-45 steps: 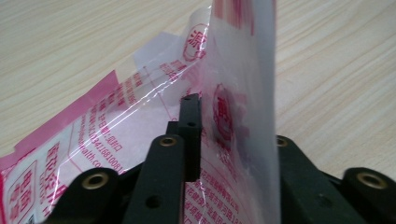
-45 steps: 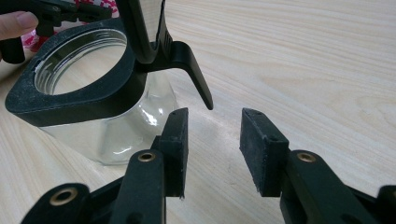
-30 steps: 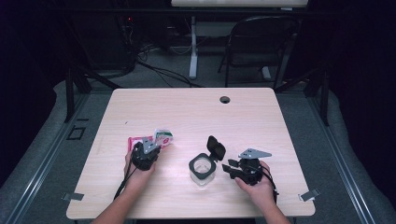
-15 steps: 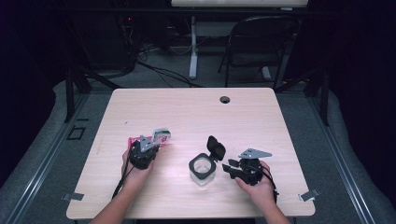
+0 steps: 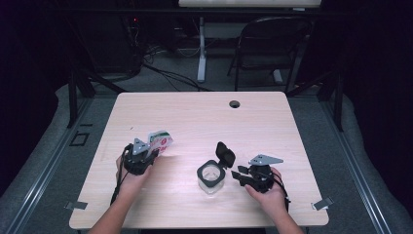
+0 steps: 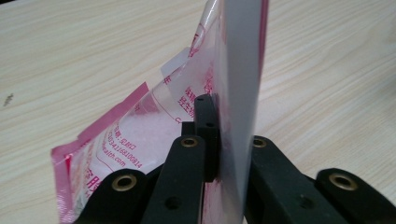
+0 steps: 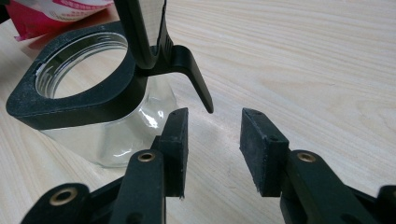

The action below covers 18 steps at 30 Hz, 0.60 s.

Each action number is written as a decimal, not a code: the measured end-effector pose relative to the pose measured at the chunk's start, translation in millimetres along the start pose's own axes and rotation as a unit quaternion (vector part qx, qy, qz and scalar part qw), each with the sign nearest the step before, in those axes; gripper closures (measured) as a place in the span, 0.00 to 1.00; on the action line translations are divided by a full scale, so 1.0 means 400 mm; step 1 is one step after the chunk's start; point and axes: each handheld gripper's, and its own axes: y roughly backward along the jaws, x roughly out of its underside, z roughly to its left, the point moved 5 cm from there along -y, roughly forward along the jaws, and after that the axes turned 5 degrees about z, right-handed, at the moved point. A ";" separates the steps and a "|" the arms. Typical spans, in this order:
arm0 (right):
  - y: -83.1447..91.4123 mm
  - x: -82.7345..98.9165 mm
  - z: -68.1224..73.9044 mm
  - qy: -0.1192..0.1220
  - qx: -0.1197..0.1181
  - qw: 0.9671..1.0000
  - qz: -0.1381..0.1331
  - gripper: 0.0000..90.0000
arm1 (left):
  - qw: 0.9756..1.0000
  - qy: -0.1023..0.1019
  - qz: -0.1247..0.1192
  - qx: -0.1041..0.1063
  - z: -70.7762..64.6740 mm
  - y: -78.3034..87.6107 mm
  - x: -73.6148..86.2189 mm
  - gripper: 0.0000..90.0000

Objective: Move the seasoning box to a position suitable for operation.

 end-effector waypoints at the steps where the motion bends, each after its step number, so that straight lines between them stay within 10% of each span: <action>1: 0.000 0.000 -0.001 -0.002 -0.001 1.000 -0.001 0.70 | 1.000 0.002 -0.003 0.002 0.003 0.006 -0.002 1.00; 18: -0.002 -0.003 -0.003 -0.003 -0.001 1.000 -0.004 0.70 | 0.998 0.034 -0.044 -0.016 0.084 0.117 -0.031 1.00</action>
